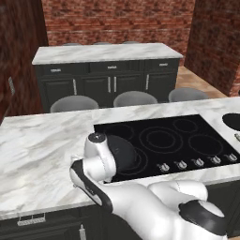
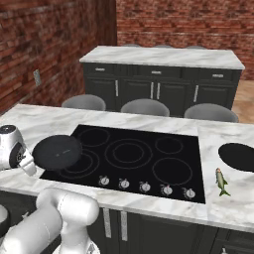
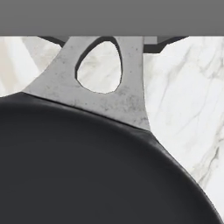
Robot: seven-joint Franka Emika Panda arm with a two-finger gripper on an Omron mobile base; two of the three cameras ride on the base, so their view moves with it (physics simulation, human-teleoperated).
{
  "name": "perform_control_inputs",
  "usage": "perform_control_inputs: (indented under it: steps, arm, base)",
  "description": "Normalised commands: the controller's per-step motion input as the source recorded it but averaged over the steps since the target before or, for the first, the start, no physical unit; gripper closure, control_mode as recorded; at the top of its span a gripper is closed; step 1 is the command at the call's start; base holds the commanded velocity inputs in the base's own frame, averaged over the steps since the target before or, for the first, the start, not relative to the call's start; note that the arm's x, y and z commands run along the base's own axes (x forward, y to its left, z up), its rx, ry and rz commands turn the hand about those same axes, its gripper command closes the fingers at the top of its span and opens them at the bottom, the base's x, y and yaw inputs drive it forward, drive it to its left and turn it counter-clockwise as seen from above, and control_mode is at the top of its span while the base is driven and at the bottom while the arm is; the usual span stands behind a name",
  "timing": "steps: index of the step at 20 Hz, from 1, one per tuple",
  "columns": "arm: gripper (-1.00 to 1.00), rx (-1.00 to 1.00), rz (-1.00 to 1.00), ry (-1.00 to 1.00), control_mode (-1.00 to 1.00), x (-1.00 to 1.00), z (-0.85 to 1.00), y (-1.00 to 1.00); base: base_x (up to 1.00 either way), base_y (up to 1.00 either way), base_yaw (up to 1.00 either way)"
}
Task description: Place both pans onto different burners. Then place the tomato and the fish on different pans.
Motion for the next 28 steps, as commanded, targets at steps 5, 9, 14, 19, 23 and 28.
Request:
perform_control_inputs:
  steps: [5,9,14,19,23,28]
  arm:
    - [1.0,0.04,0.0,-0.01,-1.0,-0.04,0.0,-0.63]
    - [1.0,0.06,0.0,0.0,-1.0,0.0,-0.11,-0.55]
    - [1.0,0.04,0.0,0.01,-1.0,0.04,-0.2,-0.3]
    - [1.0,0.0,0.0,0.02,-1.0,0.4,-0.07,-0.03]
    - [1.0,0.0,0.0,0.01,-1.0,0.61,0.0,0.0]
    - [1.0,0.0,0.0,0.03,-1.0,0.69,0.0,0.0]
  base:
    - [0.0,0.0,0.0]
    - [0.0,0.0,0.0]
    - [0.0,0.0,0.0]
    - [0.0,0.0,0.0]
    - [0.0,0.0,0.0]
    - [0.0,0.0,0.0]
